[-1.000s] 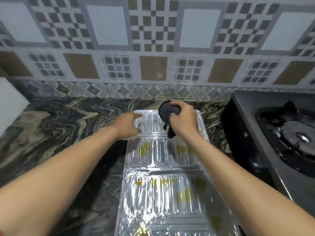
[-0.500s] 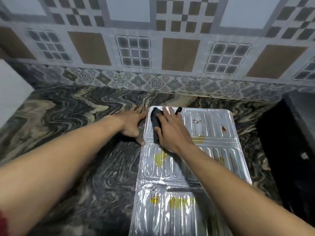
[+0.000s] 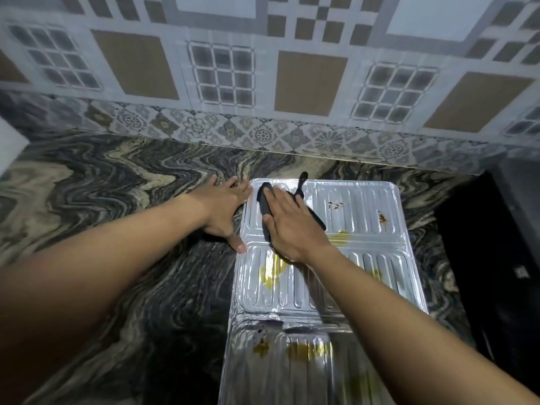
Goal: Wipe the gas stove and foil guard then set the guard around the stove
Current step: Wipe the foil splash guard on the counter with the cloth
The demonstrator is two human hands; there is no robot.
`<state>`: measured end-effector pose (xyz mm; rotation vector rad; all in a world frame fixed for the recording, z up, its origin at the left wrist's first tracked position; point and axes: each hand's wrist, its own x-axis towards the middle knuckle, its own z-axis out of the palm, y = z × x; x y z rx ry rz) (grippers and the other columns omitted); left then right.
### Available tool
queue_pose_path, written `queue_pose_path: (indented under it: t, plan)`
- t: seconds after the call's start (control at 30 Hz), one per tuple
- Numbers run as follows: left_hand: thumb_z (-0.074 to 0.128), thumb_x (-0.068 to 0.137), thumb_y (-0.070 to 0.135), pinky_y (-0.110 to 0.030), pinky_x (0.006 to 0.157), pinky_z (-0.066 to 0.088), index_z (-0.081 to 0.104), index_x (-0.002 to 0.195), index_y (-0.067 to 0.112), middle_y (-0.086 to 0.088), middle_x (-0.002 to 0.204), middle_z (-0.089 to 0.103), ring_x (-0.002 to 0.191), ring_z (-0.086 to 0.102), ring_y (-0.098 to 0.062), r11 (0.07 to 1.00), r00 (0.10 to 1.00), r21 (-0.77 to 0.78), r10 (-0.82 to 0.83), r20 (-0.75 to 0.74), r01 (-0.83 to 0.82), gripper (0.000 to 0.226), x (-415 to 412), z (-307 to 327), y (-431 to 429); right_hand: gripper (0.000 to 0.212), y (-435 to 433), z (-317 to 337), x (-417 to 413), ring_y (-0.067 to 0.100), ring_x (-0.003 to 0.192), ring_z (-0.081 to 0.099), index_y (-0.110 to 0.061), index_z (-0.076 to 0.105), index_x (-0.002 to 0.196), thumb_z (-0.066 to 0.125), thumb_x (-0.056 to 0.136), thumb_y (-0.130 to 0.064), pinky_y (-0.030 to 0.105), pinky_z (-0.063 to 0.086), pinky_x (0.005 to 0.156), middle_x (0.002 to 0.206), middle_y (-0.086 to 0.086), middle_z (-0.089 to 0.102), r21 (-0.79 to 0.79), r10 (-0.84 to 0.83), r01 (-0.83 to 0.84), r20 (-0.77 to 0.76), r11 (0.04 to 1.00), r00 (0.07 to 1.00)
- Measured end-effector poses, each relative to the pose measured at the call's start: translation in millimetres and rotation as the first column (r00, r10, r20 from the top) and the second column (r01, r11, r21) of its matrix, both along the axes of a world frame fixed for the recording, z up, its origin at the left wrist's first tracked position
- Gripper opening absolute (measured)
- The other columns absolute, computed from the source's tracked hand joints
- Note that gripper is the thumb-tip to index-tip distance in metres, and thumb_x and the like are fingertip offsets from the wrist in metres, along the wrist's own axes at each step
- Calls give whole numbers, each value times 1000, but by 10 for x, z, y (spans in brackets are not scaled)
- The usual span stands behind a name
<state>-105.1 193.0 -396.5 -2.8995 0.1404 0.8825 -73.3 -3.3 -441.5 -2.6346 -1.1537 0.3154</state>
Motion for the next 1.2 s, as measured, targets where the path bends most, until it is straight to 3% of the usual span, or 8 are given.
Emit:
queue_pose_path:
  t: [0.47, 0.63, 0.77, 0.87, 1.03, 1.2]
  plan:
    - [59, 51, 92, -58, 120, -1, -11, 156, 12, -2, 164, -19, 152, -14, -26, 981, 998, 188, -40, -46, 48, 149, 51, 62, -137, 59, -1020, 89, 502, 24, 151, -5, -7, -2, 156, 19, 106, -31, 41, -4, 122, 164, 15, -4, -76, -327, 322, -58, 944, 943]
    - [60, 57, 88, -59, 120, 1, -15, 155, 14, 0, 164, -21, 153, -12, -23, 987, 998, 159, -24, -56, 33, 144, 28, 63, -141, 56, -1332, 82, 477, 28, 151, -2, -5, 12, 154, 24, 104, -27, 44, -3, 121, 163, 18, 5, -26, -453, 453, -23, 891, 891]
    - [60, 56, 88, -57, 121, 0, -15, 155, 16, 1, 164, -20, 153, -9, -23, 990, 998, 137, -18, -60, 26, 144, 18, 68, -139, 58, -1410, 6, 187, 27, 151, -3, -14, 9, 156, 21, 103, -35, 54, -3, 119, 165, 11, 6, -79, -602, 606, 71, 791, 795]
    - [62, 54, 88, -57, 121, -1, -14, 156, 17, 2, 164, -19, 153, -9, -23, 994, 999, 105, -17, -50, 23, 145, 34, 68, -113, 59, -1299, 0, 22, 29, 151, -1, -15, 8, 157, 24, 103, -33, 55, -4, 119, 164, 15, 6, -54, -673, 675, 44, 736, 738]
    - [64, 50, 89, -56, 119, -4, -13, 156, 20, 5, 164, -17, 153, -11, -23, 999, 999, 41, 0, -40, 2, 148, 33, 42, -74, 62, -948, 9, -50, 26, 151, 0, -17, 4, 156, 28, 101, -31, 51, -3, 121, 164, 12, 7, 16, -576, 576, -5, 817, 817]
    - [62, 46, 91, -57, 119, -2, -11, 156, 23, 7, 164, -17, 153, -11, -24, 1000, 1000, 9, 14, -24, -13, 150, 10, 47, -52, 56, -294, 17, -75, 25, 151, 4, -25, 14, 156, 27, 102, -34, 51, -1, 121, 164, 9, 12, 51, -313, 315, -45, 948, 949]
